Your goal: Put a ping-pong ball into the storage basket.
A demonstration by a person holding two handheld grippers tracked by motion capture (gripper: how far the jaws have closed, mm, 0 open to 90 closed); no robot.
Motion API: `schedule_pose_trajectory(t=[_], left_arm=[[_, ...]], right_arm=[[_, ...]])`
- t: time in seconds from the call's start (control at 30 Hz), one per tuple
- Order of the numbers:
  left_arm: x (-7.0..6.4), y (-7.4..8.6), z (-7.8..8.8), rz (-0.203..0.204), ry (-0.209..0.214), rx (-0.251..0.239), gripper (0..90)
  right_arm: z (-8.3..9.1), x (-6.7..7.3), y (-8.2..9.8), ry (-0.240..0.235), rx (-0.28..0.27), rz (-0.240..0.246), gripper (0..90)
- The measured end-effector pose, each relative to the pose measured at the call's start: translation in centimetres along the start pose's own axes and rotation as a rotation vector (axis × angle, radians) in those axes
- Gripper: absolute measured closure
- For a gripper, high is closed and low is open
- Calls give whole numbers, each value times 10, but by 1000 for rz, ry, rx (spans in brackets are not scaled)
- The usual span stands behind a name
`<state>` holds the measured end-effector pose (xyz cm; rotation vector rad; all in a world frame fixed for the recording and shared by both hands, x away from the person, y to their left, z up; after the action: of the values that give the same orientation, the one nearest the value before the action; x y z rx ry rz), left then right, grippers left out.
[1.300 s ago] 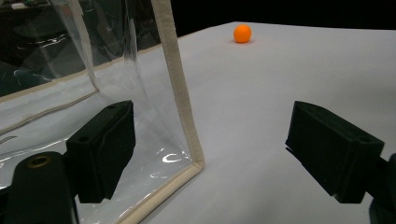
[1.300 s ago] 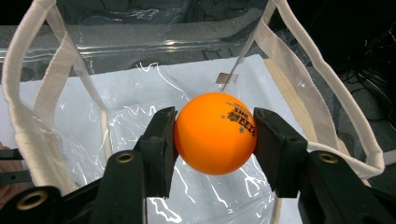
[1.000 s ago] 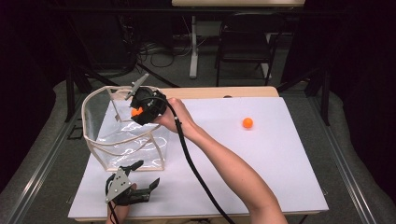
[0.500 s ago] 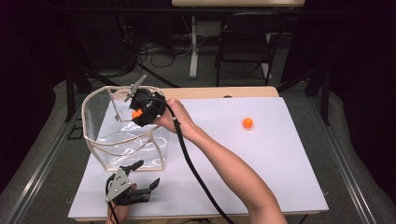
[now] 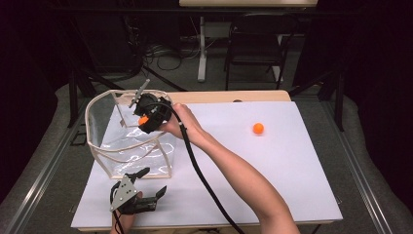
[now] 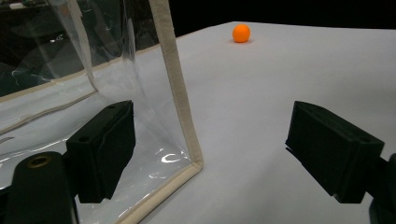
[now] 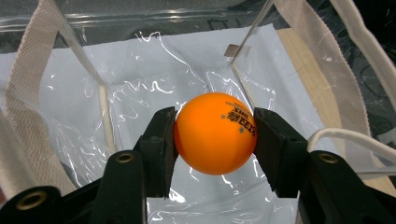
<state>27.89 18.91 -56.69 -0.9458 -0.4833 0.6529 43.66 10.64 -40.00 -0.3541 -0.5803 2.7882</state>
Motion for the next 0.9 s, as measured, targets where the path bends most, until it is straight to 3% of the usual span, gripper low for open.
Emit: schedule_pose_trajectory(t=[0.9], left_arm=[[0, 0, 0, -2, 5, 0, 157]], right_arm=[[-7, 5, -2, -18, 59, 26, 506]])
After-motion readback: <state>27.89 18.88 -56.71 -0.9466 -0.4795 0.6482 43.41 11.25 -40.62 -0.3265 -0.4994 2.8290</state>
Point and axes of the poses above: each handheld gripper's, and its own axes: z roughly backward along the jaws, y roughly out of its underside, x roughly to its left, the point moved 4 cm from there along -z, roughly forward along the jaws, and after that the axes turned 15 degrees about x, right-handed, at the moved point
